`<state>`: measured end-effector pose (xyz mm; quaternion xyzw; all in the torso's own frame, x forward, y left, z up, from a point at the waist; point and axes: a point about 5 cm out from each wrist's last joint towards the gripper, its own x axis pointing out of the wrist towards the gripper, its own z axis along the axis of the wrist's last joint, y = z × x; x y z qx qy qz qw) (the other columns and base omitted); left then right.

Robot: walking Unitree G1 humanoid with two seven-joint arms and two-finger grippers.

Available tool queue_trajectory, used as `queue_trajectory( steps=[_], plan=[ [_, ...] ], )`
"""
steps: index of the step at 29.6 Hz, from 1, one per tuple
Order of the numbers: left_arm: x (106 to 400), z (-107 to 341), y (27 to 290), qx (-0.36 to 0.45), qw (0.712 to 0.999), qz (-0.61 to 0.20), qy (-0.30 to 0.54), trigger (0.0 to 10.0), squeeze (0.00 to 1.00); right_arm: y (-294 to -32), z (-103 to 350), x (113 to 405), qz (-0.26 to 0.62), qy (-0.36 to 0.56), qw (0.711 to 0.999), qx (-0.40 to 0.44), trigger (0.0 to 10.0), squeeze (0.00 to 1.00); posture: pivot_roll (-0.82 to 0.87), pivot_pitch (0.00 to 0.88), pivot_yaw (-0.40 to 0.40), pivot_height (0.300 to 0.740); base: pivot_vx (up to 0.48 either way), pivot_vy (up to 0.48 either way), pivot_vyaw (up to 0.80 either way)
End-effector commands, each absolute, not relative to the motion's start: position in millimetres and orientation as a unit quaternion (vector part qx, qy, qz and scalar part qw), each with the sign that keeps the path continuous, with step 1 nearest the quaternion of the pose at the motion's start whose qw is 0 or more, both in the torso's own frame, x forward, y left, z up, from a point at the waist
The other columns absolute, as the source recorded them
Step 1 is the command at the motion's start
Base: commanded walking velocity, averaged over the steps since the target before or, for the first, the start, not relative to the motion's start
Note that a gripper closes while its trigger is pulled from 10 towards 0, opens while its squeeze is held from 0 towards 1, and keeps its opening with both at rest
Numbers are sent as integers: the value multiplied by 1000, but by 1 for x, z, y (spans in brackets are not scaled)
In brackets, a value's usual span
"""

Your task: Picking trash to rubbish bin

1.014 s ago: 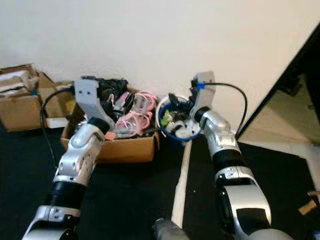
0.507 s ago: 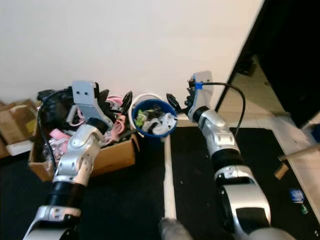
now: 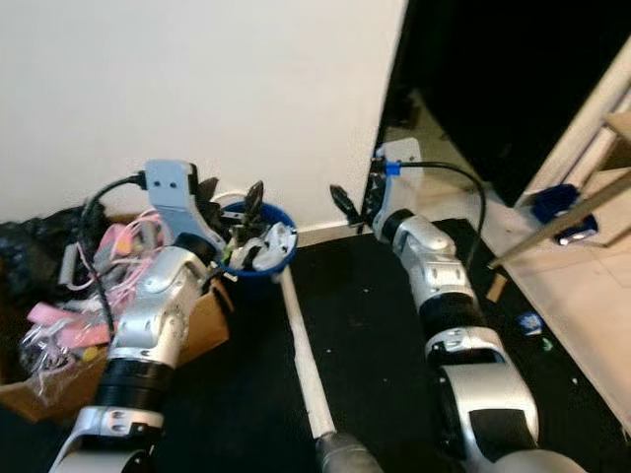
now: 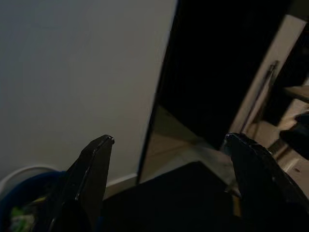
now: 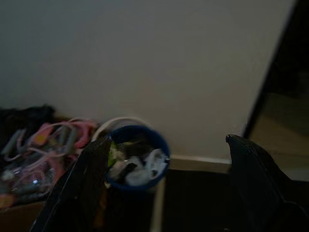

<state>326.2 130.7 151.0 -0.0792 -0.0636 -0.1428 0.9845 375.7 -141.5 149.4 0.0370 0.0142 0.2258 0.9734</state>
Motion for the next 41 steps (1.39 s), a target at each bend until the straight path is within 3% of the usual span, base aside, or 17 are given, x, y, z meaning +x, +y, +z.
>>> queue_trajectory(
  steps=[1,41],
  plan=[
    [326,149,129,-84,984,-143,-60,10000,0,-140,145,374,228,22,973,39,10000,0,-36,0,-58,740,0,0,-781],
    [325,150,129,-89,983,-148,-69,10000,0,-140,144,374,227,23,973,39,10000,0,-37,0,-58,740,0,0,-781]
  ],
)
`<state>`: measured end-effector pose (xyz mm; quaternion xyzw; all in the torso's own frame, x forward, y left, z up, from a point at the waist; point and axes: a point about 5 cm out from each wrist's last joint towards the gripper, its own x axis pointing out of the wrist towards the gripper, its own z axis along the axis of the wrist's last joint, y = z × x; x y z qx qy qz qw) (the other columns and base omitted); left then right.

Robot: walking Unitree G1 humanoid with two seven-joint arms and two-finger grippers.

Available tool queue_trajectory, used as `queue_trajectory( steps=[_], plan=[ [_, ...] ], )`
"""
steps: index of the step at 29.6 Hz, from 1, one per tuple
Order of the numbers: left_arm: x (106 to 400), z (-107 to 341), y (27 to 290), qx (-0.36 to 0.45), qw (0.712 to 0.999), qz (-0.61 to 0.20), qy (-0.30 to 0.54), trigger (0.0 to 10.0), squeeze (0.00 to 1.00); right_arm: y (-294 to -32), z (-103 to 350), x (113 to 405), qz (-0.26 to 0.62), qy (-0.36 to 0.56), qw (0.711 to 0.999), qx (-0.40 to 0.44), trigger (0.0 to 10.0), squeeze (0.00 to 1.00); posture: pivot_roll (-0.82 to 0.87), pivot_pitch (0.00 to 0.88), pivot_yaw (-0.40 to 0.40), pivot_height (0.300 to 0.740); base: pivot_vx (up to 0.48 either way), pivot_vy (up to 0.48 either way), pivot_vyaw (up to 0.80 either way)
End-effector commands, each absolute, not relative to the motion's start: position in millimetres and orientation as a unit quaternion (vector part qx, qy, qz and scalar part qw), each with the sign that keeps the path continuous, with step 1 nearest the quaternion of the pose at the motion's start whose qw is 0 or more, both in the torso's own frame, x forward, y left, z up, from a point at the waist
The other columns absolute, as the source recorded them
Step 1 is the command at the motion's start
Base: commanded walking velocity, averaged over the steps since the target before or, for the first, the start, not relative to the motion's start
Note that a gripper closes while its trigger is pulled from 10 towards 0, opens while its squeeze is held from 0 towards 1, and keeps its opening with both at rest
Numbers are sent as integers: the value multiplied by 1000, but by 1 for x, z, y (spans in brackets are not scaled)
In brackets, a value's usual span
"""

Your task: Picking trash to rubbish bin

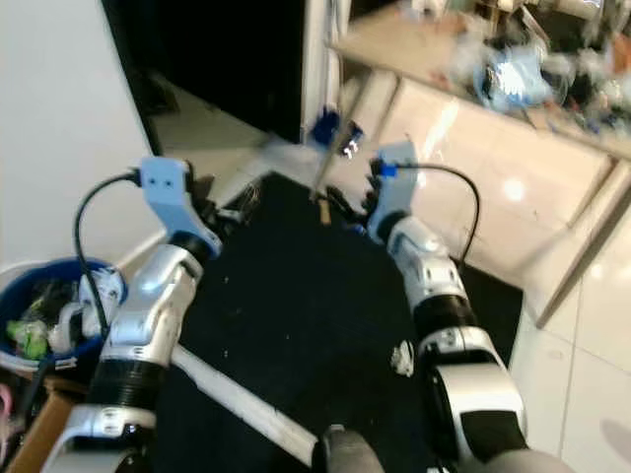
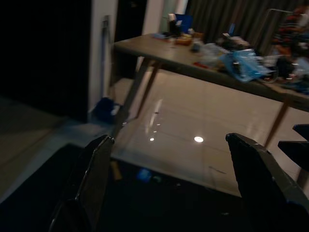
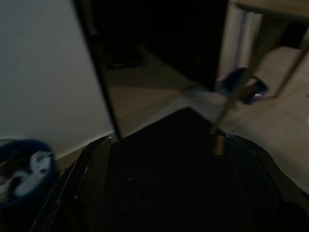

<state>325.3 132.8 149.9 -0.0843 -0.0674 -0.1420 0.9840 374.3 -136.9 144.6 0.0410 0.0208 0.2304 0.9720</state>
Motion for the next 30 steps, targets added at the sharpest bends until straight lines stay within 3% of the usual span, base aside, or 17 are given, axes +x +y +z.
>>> queue_trajectory(
  steps=[1,25,30],
  plan=[
    [325,150,129,-89,982,-148,-69,10000,0,-140,144,374,227,23,973,39,10000,0,-37,0,-58,740,0,0,-781],
    [317,153,134,-72,977,-163,-114,10000,0,-144,145,373,223,11,974,38,10000,0,-37,0,-59,740,0,0,-781],
    [316,152,135,-66,977,-164,-120,10000,0,-145,147,372,222,1,974,34,10000,0,-37,0,-59,740,309,0,0]
  ],
)
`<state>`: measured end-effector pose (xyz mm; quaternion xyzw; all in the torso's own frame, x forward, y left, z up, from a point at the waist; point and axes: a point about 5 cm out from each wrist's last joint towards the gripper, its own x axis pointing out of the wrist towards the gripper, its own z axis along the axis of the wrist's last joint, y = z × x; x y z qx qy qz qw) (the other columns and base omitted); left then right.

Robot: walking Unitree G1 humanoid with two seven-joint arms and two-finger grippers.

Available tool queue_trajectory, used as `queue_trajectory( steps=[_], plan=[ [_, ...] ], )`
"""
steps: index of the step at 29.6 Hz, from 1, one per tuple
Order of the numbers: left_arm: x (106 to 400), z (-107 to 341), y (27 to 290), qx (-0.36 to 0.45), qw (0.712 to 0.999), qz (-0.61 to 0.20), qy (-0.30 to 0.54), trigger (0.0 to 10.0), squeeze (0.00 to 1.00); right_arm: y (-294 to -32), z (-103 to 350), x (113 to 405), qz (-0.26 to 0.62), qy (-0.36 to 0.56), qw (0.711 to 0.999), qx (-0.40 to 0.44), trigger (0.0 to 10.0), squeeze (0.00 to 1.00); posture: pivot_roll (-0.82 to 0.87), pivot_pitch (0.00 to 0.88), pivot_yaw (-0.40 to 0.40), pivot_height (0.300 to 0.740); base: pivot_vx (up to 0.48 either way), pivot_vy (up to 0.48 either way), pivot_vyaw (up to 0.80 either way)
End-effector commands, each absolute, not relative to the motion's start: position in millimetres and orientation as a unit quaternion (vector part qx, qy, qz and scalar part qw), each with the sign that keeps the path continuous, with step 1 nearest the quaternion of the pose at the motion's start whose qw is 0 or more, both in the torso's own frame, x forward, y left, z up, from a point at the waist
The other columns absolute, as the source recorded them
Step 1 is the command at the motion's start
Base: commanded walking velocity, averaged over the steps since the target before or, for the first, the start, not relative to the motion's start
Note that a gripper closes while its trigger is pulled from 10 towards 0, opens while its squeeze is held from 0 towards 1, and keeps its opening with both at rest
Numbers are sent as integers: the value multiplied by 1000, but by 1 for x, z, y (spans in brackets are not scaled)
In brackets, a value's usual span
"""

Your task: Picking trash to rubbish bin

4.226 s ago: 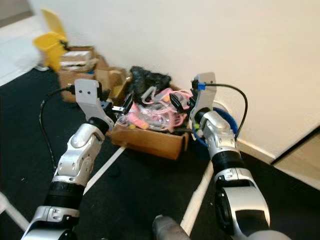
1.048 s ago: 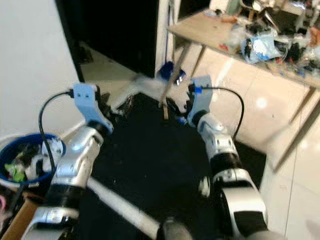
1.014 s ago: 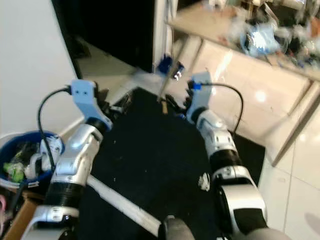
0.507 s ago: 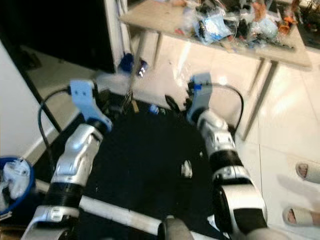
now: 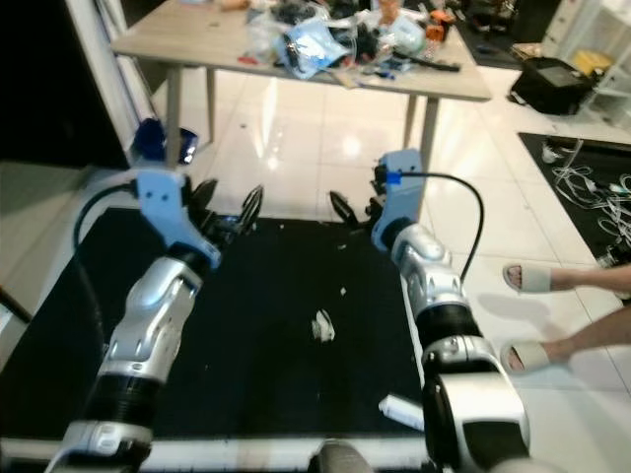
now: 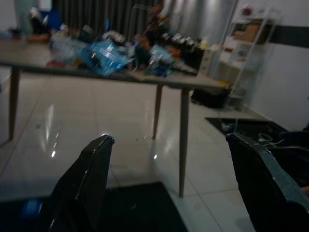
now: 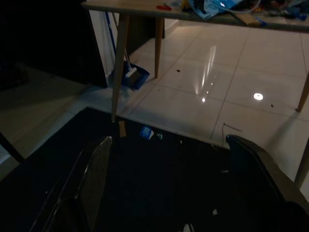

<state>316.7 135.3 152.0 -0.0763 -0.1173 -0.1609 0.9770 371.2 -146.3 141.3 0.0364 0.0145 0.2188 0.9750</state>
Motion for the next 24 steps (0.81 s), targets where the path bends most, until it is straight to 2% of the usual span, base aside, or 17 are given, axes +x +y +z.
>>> queue_trajectory(
  steps=[1,20,24],
  plan=[
    [316,152,135,-66,977,-164,-120,10000,0,-145,147,372,222,1,974,34,10000,0,-37,0,-59,740,345,0,0],
    [316,153,133,-61,974,-175,-127,10000,0,-144,147,372,223,-3,974,34,10000,0,-42,0,-62,740,455,0,0],
    [316,153,132,-61,974,-177,-128,10000,0,-144,147,372,225,0,974,33,10000,0,-42,0,-62,740,480,0,-702]
  ],
)
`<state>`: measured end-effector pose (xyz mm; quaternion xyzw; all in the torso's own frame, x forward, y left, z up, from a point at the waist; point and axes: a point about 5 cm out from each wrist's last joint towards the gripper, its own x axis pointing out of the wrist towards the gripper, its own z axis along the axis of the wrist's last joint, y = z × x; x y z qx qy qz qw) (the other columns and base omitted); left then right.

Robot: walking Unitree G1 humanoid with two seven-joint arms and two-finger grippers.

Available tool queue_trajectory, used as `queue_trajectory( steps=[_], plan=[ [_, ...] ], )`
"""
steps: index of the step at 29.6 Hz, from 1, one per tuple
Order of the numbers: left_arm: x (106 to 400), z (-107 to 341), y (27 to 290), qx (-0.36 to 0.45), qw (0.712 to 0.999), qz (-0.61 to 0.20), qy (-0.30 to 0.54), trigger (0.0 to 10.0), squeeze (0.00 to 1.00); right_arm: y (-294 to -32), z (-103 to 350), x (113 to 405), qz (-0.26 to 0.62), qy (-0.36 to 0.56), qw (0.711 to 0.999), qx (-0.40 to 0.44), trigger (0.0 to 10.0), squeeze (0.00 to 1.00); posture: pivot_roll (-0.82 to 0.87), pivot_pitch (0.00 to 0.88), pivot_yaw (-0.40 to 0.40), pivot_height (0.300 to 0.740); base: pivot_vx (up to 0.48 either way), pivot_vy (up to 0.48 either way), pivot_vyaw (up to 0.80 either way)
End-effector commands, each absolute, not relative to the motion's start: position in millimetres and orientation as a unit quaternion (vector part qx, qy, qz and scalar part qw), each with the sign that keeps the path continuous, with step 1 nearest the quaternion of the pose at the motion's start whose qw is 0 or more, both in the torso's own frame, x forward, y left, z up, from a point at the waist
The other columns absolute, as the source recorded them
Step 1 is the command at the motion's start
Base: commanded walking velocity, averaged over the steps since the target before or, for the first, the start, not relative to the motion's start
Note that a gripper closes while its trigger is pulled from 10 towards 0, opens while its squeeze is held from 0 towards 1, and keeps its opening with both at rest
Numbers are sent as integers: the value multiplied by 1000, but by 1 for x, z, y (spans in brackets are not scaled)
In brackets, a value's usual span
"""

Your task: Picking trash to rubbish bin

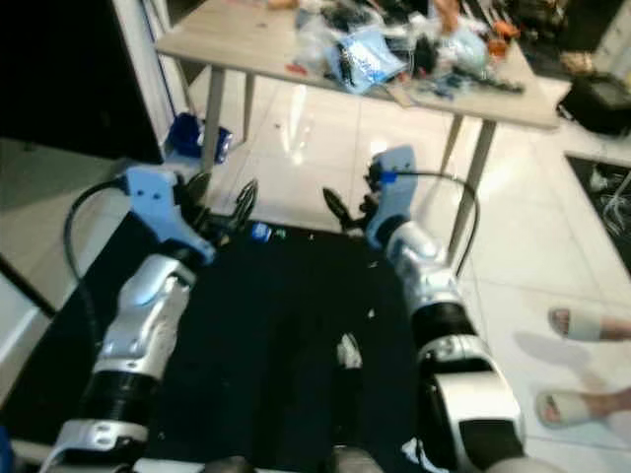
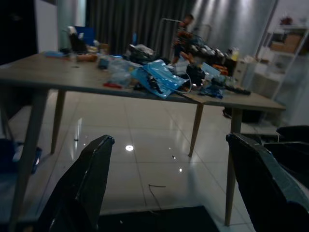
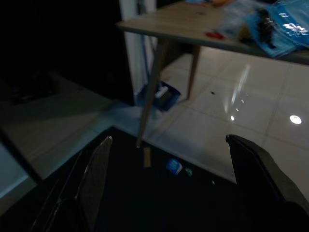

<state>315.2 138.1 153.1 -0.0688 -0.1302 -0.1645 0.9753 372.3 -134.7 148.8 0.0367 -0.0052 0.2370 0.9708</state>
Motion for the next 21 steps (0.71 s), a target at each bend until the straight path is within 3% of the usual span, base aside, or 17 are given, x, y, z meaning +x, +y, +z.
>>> queue_trajectory(
  steps=[1,9,18,21],
  plan=[
    [316,152,132,-60,974,-177,-128,10000,0,-144,146,372,226,1,974,33,10000,0,-42,0,-63,740,480,0,-781],
    [316,152,132,-60,974,-179,-128,10000,0,-144,146,372,226,1,974,31,10000,0,-42,0,-63,740,480,0,-777],
    [316,151,131,-58,973,-181,-129,10000,0,-144,146,372,222,0,975,31,10000,0,-42,0,-62,740,480,0,0],
    [316,151,131,-58,973,-181,-129,10000,0,-144,146,372,222,1,975,30,10000,0,-42,0,-62,740,480,0,-719]
  ],
)
